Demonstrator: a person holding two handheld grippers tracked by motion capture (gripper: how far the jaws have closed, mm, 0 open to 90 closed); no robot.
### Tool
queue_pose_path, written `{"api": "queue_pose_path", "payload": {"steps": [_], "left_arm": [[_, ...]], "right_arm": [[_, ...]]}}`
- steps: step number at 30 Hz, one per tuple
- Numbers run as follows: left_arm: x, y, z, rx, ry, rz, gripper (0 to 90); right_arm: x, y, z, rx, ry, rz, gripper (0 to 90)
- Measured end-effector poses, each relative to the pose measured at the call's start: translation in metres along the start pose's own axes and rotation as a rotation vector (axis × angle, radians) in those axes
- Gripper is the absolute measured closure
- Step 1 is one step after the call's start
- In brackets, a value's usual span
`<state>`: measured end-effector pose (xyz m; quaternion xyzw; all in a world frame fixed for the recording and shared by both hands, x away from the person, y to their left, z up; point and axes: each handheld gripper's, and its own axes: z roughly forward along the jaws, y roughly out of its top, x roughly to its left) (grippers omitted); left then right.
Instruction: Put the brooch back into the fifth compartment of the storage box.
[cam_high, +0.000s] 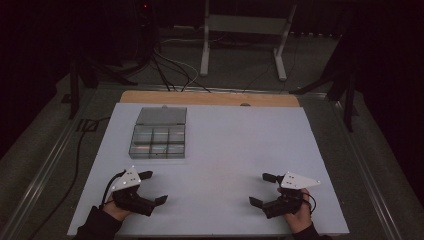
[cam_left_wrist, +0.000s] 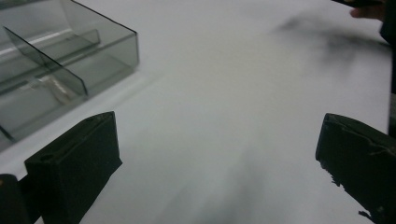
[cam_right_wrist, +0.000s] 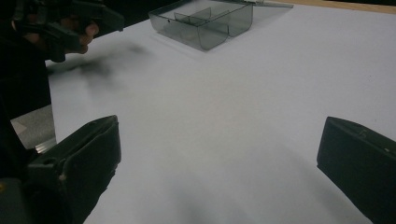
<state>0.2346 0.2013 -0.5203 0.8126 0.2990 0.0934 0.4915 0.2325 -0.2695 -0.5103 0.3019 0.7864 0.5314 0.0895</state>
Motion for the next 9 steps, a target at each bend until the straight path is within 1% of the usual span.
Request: {"api": "queue_pose_path", "payload": {"steps": [1,2,3,5,9], "left_arm": [[0.0,0.0,0.0,0.0,0.0,0.0,1.1],[-0.0004,-0.0025,-0.0005,-0.001,-0.012,-0.007,1.1],[-0.0007,-0.0036,-0.0003,0.003,-0.016,-0.014,1.1],[-0.0017,-0.0042,-0.0001,0.005,-0.019,-0.009,1.1],[-0.0017,-0.0044,0.0017,0.005,-0.039,-0.013,1.2]], "right_arm": [[0.0,0.0,0.0,0.0,0.0,0.0,0.0],[0.0,0.0002,-0.0001,0.0,0.001,0.0,0.0],[-0.0003,0.0002,-0.0003,-0.003,0.002,0.004,0.0],[-0.0005,-0.0002,0.0002,0.001,0.002,0.003,0.0],[-0.0005,-0.0002,-0.0005,-0.002,0.001,0.005,0.0]]}}
